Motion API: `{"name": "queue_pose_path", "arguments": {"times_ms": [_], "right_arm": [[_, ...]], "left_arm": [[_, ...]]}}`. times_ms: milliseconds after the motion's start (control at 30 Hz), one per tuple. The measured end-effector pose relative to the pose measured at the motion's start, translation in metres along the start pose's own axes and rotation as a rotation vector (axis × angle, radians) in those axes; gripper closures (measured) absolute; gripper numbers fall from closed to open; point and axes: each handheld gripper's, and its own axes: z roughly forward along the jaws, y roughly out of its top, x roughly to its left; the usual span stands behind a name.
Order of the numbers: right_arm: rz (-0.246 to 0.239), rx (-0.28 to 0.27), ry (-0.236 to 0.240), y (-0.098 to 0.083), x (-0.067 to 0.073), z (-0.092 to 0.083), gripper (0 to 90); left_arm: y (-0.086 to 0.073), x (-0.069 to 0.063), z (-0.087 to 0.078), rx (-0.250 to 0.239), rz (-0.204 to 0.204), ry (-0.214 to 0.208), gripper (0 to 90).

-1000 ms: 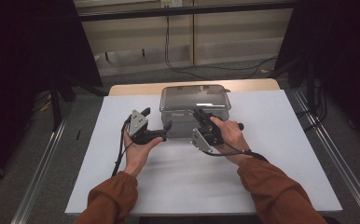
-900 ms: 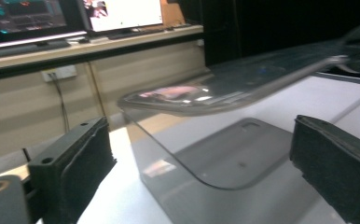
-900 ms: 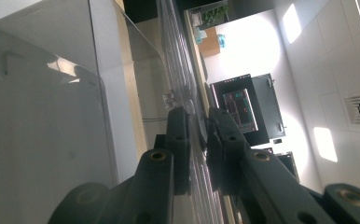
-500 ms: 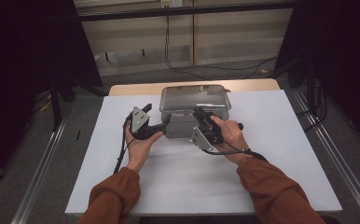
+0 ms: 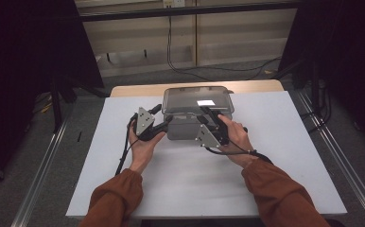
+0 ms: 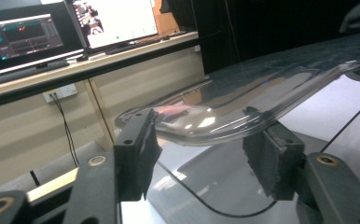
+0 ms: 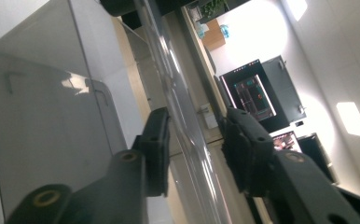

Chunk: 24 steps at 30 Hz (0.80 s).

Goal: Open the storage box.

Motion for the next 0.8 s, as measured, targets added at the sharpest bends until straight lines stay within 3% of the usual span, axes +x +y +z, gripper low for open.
{"name": "queue_pose_path", "arguments": {"times_ms": [333, 367, 400, 500, 533, 567, 600, 667, 700, 800], "right_arm": [[0.179, 0.019, 0.000, -0.023, -0.003, -0.009, 35.0], [0.179, 0.019, 0.000, -0.023, -0.003, -0.009, 35.0], [0.232, 0.021, 0.003, -0.029, -0.006, -0.012, 33.4], [0.266, 0.022, -0.009, -0.034, -0.008, -0.014, 30.0], [0.323, 0.036, -0.005, -0.040, -0.011, -0.016, 28.3], [0.323, 0.036, -0.005, -0.040, -0.011, -0.016, 28.3], [0.381, 0.050, 0.008, -0.045, -0.014, -0.017, 27.4], [0.401, 0.049, 0.010, -0.047, -0.015, -0.018, 27.5], [0.451, 0.046, 0.020, -0.053, -0.015, -0.018, 27.8], [0.489, 0.050, 0.019, -0.060, -0.016, -0.019, 28.5]], "left_arm": [[0.001, 0.000, 0.000, -0.009, -0.010, 0.000, 46.9], [0.001, 0.000, 0.000, -0.009, -0.010, 0.000, 47.0], [0.001, 0.000, 0.000, -0.008, -0.009, 0.000, 47.0], [0.001, 0.000, 0.000, -0.010, -0.008, 0.000, 47.0], [0.001, 0.000, 0.001, -0.009, -0.012, -0.001, 47.0], [0.001, 0.000, 0.001, -0.009, -0.012, -0.001, 46.9], [0.001, 0.000, 0.001, -0.007, -0.009, -0.001, 46.8], [0.000, 0.000, 0.001, -0.010, -0.014, -0.002, 46.9], [0.000, 0.000, 0.001, -0.012, -0.012, -0.001, 47.2], [0.000, 0.001, 0.001, -0.014, -0.004, 0.002, 48.1]]}}
